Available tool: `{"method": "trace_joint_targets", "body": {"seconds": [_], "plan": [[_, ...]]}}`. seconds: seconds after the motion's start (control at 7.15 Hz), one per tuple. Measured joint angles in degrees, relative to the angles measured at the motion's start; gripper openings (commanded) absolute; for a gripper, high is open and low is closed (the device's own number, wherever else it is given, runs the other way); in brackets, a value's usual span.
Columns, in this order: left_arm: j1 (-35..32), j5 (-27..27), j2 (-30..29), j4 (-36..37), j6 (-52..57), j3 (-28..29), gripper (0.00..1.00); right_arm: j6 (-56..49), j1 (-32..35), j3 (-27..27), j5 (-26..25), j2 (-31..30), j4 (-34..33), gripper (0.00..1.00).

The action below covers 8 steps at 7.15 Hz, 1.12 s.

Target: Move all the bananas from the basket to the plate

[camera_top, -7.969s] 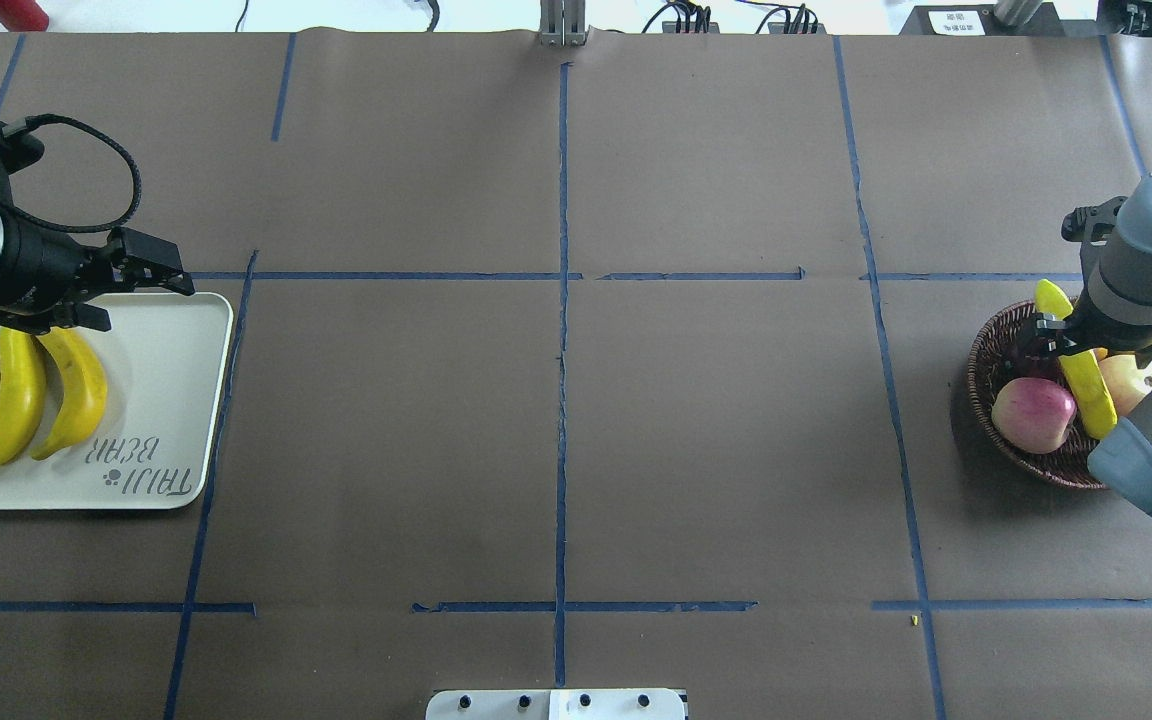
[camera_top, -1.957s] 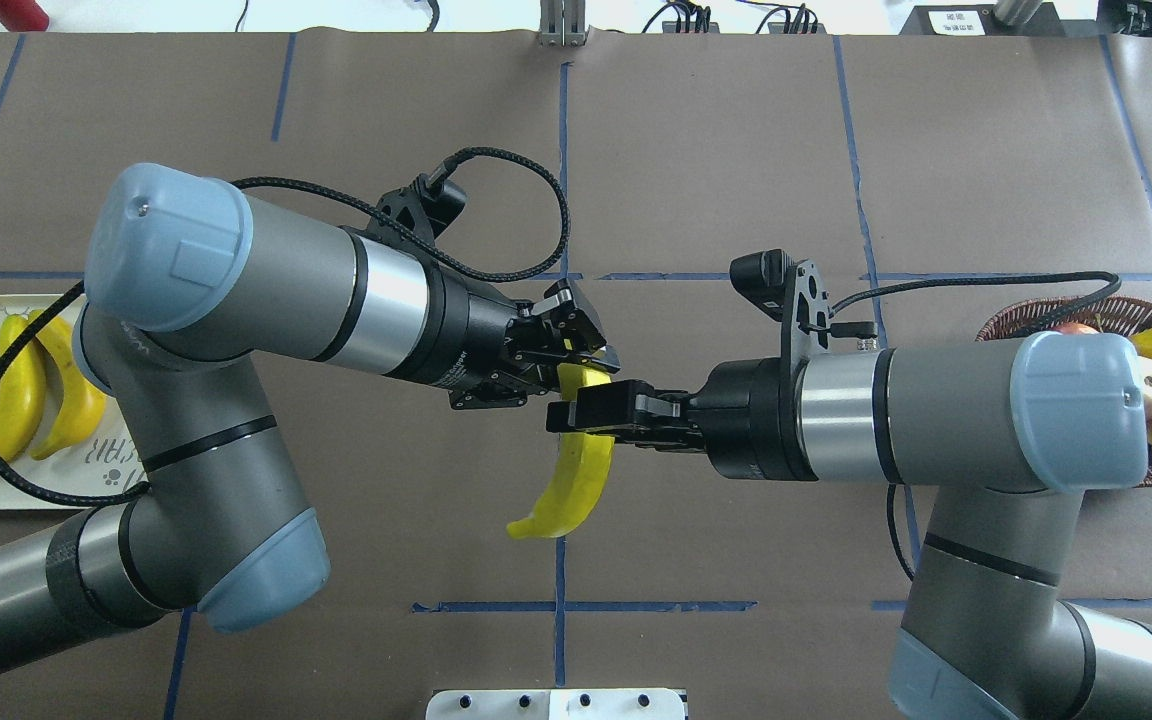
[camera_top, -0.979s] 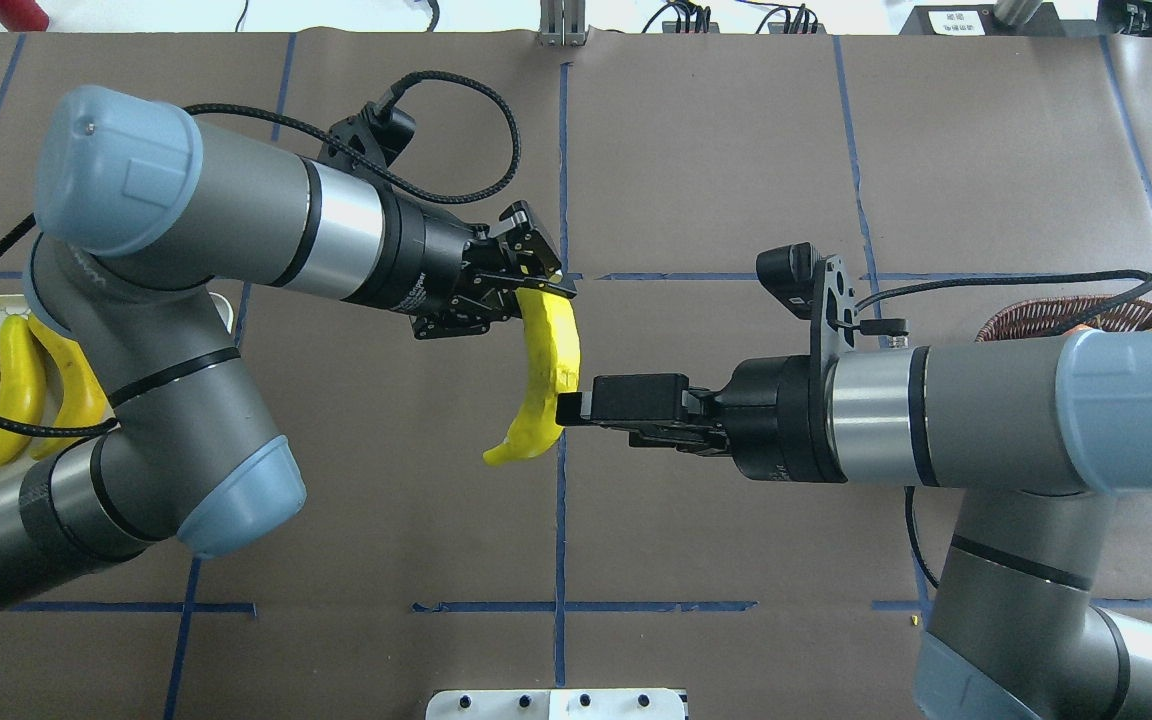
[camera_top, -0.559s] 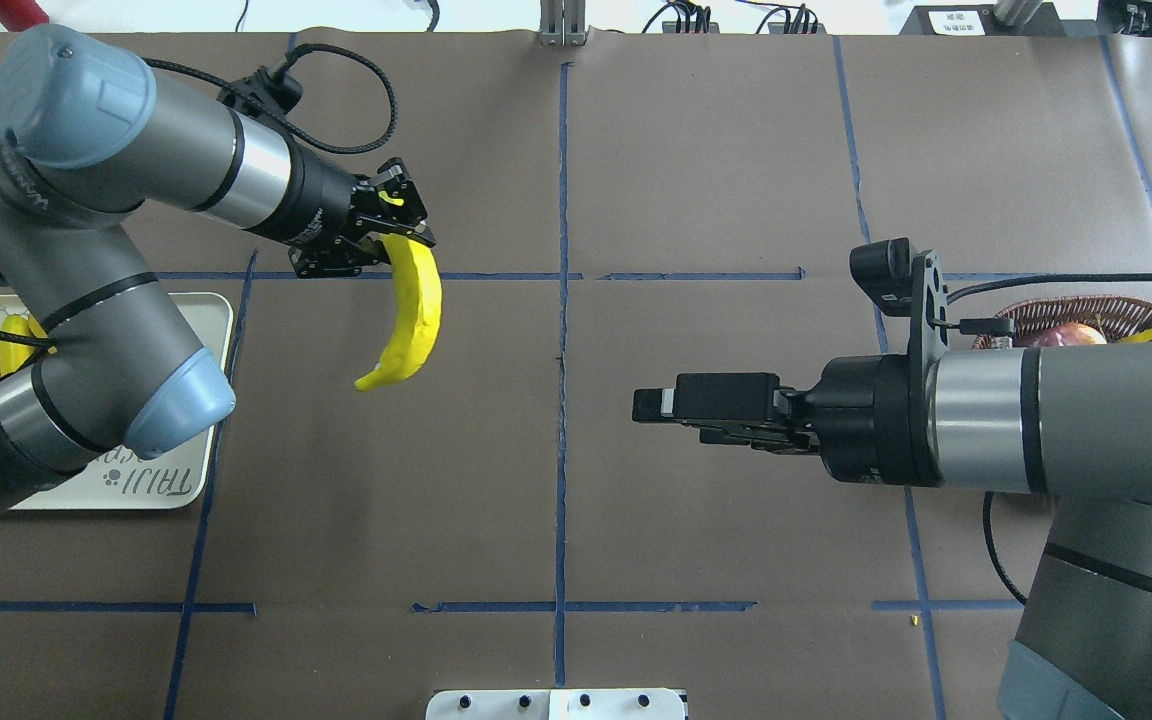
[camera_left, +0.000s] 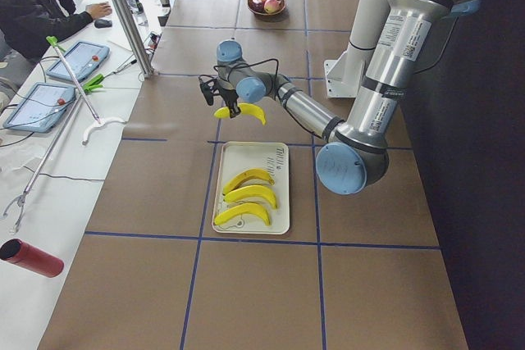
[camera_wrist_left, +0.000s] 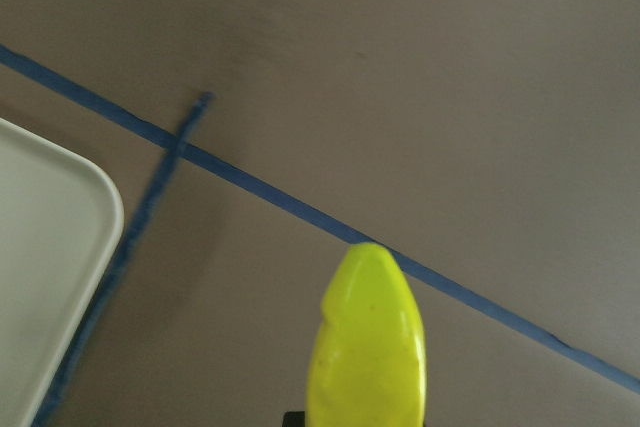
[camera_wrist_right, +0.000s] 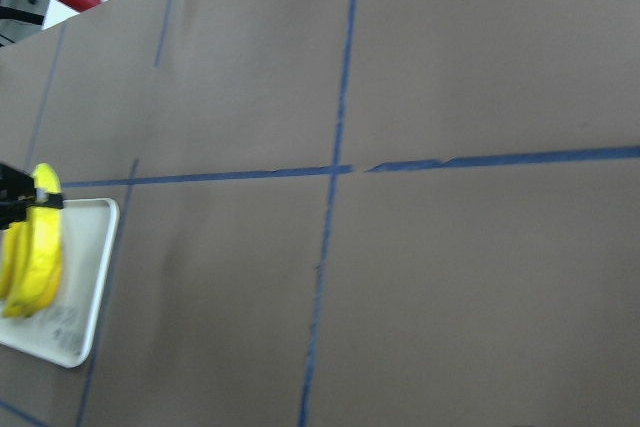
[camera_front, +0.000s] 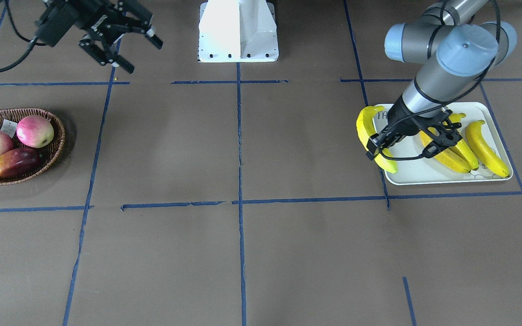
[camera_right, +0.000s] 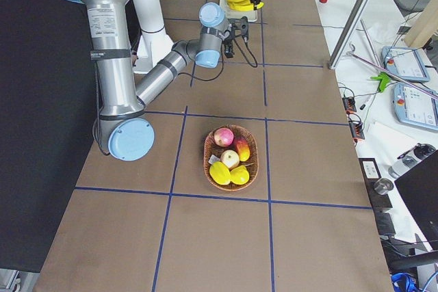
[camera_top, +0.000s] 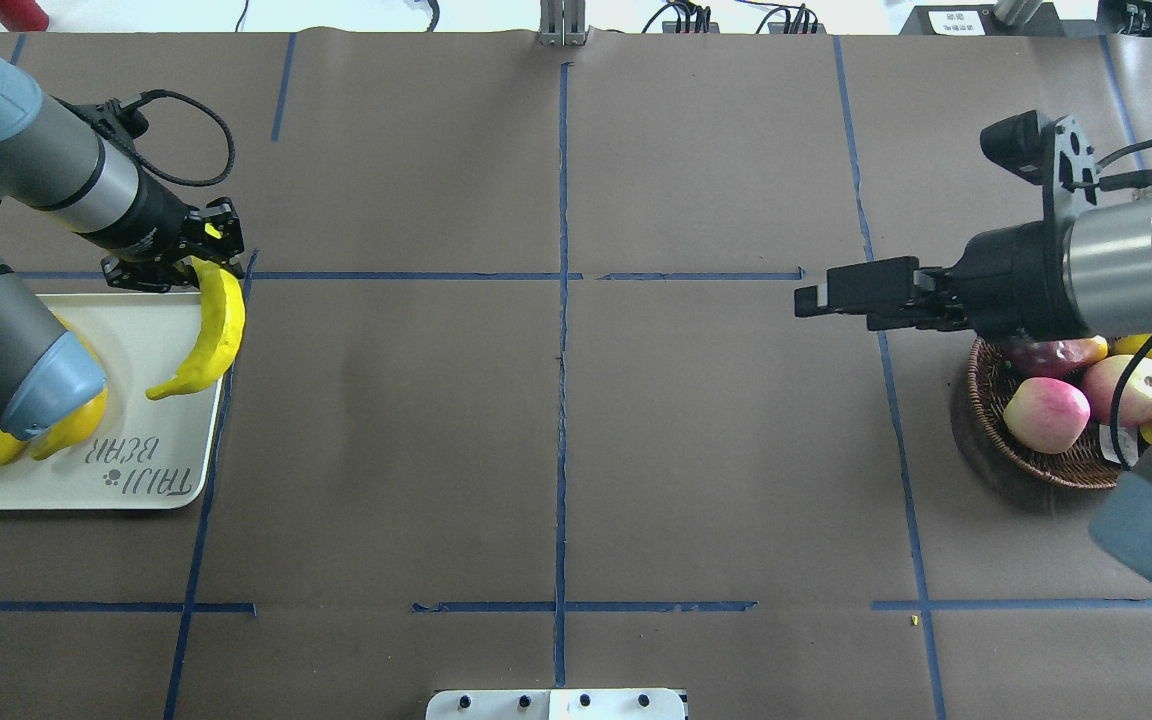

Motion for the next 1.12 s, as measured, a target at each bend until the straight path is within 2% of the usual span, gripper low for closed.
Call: {"method": "trace_joint_targets", "body": {"seconds": [0.28, 0.42, 0.56, 0.7, 0.98, 1.12], "plan": [[-0.36, 0.42, 4.51, 0.32, 3.25, 1.86, 0.0, -11.32, 10.52, -5.86, 8.3, -0.1, -4.98, 1.0], [-0.25, 1.04, 5.48, 0.35, 3.24, 2.34, 0.0, -15.3, 14.13, -8.56, 10.56, -0.14, -5.7, 1.0], [-0.06, 1.69, 5.61, 0.39, 2.6, 2.89, 0.25, -18.34, 16.63, -10.9, 11.55, -0.14, -5.99, 1.0], [0.07, 1.99, 5.48, 0.35, 2.02, 3.35, 0.99, -21.02, 18.74, -12.65, 11.71, -0.18, -6.26, 1.0], [0.66, 4.46, 5.57, -0.08, 1.72, 3.52, 1.0, -31.68, 22.76, -14.97, 10.37, -0.36, -11.15, 1.0], [1.13, 6.68, 5.56, -0.23, 1.63, 3.35, 1.0, -41.69, 24.95, -15.37, 9.22, -0.33, -18.05, 1.0]]}}
